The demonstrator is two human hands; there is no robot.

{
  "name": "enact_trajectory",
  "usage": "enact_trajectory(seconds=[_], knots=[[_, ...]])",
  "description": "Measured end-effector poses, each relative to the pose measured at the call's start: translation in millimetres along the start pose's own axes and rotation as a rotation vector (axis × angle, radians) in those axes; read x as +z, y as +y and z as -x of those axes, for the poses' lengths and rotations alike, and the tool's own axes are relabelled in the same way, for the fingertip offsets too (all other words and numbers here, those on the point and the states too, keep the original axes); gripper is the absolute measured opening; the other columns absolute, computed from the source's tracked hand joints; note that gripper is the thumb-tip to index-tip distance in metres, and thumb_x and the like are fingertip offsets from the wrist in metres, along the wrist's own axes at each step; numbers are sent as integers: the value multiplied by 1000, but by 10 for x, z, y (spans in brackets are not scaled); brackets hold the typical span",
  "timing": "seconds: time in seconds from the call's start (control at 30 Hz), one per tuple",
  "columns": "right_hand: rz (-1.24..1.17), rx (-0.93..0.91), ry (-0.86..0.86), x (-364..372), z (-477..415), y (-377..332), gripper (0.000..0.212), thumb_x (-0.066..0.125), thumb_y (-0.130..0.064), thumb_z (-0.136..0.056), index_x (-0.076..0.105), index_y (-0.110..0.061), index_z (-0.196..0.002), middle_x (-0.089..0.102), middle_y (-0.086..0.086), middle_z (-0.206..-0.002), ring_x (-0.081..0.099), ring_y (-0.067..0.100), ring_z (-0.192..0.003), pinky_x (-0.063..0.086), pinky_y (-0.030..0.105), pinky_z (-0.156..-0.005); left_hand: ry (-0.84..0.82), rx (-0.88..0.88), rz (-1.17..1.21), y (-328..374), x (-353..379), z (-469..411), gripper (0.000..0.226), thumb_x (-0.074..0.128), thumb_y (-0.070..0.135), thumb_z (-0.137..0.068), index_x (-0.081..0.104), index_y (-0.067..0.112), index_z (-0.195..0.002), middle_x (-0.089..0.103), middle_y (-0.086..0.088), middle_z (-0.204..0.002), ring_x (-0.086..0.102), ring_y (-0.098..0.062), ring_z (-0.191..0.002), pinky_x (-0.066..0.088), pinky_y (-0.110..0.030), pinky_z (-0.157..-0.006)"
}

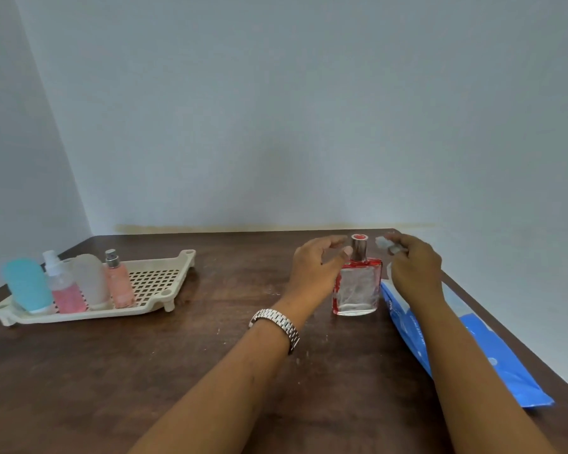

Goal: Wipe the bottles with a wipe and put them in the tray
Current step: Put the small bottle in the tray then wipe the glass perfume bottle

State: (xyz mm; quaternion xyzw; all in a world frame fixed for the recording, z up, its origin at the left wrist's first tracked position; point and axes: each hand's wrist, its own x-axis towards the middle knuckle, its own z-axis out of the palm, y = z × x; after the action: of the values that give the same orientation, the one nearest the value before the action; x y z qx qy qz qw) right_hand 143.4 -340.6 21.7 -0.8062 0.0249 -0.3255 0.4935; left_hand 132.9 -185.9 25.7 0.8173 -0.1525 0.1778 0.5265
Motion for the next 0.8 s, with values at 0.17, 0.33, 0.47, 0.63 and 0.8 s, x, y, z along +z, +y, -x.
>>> enact_trajectory(seconds=[0.17, 0.33, 0.47, 0.63, 0.8], knots=[[100, 83, -131, 43, 18, 86, 28, 47, -3, -92, 64, -3, -114, 65, 15, -113, 59, 26, -104, 45, 32, -91, -41, 16, 29, 72, 149, -143, 27, 65, 30, -90, 68, 21, -115, 63, 8, -117, 49, -8, -112, 39, -25, -93], [110, 61, -118, 94, 59, 30, 34, 43, 4, -89, 61, -1, -118, 62, 16, -118, 56, 27, -109, 42, 32, -95, 13, 35, 20, -35, 178, -157, 25, 65, 32, -89, 70, 23, -112, 67, 2, -116, 51, -21, -121, 44, -45, -101], [99, -1, -57, 145, 122, -5, 40, 41, 9, -88, 61, -5, -120, 61, 11, -123, 54, 23, -115, 35, 20, -93, 60, 35, 55, -52, -99, -86, 25, 64, 34, -90, 69, 24, -112, 68, 3, -114, 57, -18, -115, 48, -45, -97], [-68, -25, -87, 279, 191, -98, 39, 44, 3, -89, 66, -17, -114, 68, 1, -111, 62, 22, -100, 49, 31, -88, 18, 17, 83, -122, -685, 43, 21, 64, 25, -90, 68, 24, -110, 68, 11, -104, 63, -4, -99, 49, -12, -80], [-253, -100, -223, 474, 347, -506, 37, 46, 3, -89, 65, -25, -105, 64, -16, -94, 60, -4, -86, 43, 2, -65, -11, 24, 67, -394, -1089, 208, 23, 65, 27, -89, 70, 22, -110, 69, 15, -107, 60, 9, -103, 45, -6, -84]])
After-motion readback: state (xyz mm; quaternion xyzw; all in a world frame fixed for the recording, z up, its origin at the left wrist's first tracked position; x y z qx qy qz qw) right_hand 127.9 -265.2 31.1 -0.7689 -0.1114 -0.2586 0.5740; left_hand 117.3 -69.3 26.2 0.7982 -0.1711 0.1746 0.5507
